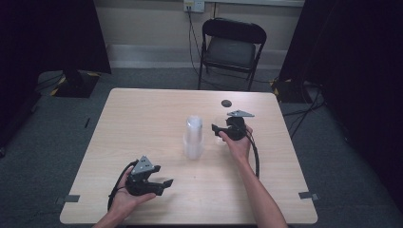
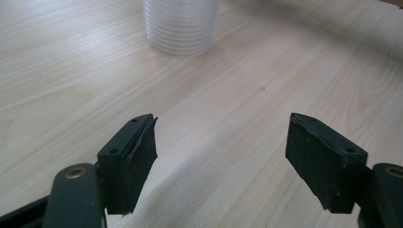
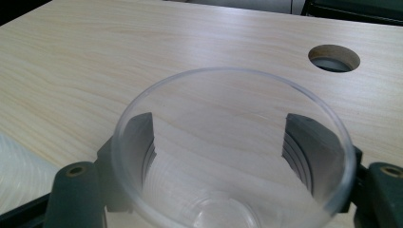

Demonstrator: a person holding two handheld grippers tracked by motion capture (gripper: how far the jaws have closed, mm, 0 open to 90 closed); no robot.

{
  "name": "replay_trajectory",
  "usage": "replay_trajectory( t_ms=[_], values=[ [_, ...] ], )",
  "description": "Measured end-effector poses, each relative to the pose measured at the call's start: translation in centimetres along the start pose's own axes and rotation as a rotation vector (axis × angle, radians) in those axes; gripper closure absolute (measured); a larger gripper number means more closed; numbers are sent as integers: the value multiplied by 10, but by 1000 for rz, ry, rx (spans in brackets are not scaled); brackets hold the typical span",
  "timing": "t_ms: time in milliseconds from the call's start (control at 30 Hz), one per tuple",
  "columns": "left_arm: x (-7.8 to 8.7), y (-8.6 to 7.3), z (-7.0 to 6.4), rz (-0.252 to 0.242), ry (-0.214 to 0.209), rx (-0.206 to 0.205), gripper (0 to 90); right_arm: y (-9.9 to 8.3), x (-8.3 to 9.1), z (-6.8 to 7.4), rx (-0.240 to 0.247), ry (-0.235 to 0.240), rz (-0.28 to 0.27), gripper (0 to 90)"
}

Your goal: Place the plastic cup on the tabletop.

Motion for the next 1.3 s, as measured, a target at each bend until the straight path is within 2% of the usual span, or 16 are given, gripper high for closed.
replay_trajectory(
  t_ms=[400, 1000, 1100, 1300],
  values=[
    [-2, 0, -1, 4, 0, 3, 255, -8, 11, 5, 1, 11, 4, 254],
    [-2, 0, 1, 2, 5, 10, 253, -17, 14, 13, -2, 35, 24, 206],
    [0, 2, 4, -7, 14, 6, 253, -19, 15, 13, -4, 40, 27, 191],
    [2, 1, 14, -12, 36, 37, 251, -20, 18, 12, -12, 45, 38, 169]
  ],
)
Point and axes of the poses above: each handheld gripper's, and its own axes: x roughly backward along the jaws, y roughly out of its top, z roughly to its left, the point moved 5 cm from there along -x, roughly forward along the jaws, and after that the axes turned 11 degrees about y, right-handed, at the moved point
